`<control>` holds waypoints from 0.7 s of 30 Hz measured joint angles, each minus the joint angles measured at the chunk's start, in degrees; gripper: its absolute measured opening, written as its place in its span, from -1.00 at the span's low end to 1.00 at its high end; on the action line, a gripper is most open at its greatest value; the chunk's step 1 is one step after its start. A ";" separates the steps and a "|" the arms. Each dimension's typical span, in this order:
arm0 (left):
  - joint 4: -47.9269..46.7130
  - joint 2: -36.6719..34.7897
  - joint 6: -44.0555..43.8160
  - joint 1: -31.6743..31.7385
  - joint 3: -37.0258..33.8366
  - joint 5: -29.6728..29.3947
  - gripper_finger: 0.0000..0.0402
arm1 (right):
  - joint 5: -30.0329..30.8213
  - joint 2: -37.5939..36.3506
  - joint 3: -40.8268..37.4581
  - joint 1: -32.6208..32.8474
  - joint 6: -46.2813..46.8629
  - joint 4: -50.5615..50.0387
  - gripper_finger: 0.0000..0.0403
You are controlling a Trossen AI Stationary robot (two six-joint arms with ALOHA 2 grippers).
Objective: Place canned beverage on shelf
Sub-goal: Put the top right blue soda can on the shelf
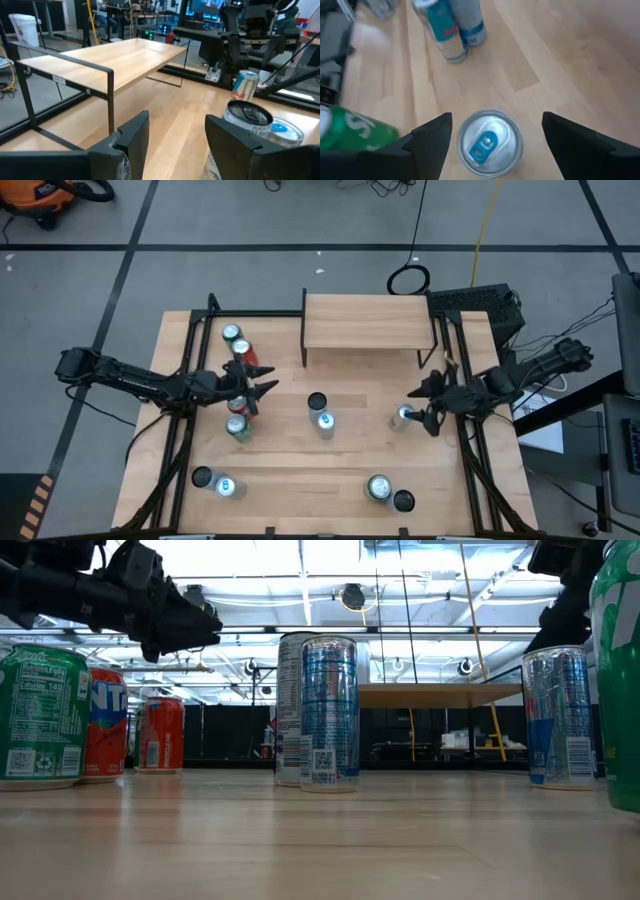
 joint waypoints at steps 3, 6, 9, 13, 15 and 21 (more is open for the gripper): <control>-0.44 0.00 -0.01 0.00 -0.02 -0.02 -0.04 | 0.23 1.67 -1.05 1.15 0.59 0.90 0.49; -0.38 0.00 -0.01 0.00 -0.02 -0.07 -0.04 | 0.49 2.99 -2.12 2.21 2.20 2.14 0.49; -0.35 0.00 0.02 0.00 -0.02 -0.09 -0.04 | 0.57 4.07 -2.57 3.08 3.24 3.63 0.49; -0.32 0.00 0.01 0.00 -0.02 -0.13 -0.04 | 1.96 5.54 -2.60 4.22 4.45 3.76 0.49; -0.32 0.00 0.01 0.00 -0.02 -0.13 -0.04 | 2.34 6.32 -2.60 4.63 5.58 3.30 0.49; -0.30 0.00 0.03 0.00 -0.02 -0.29 -0.04 | 4.03 8.60 -2.62 5.41 7.75 2.52 0.34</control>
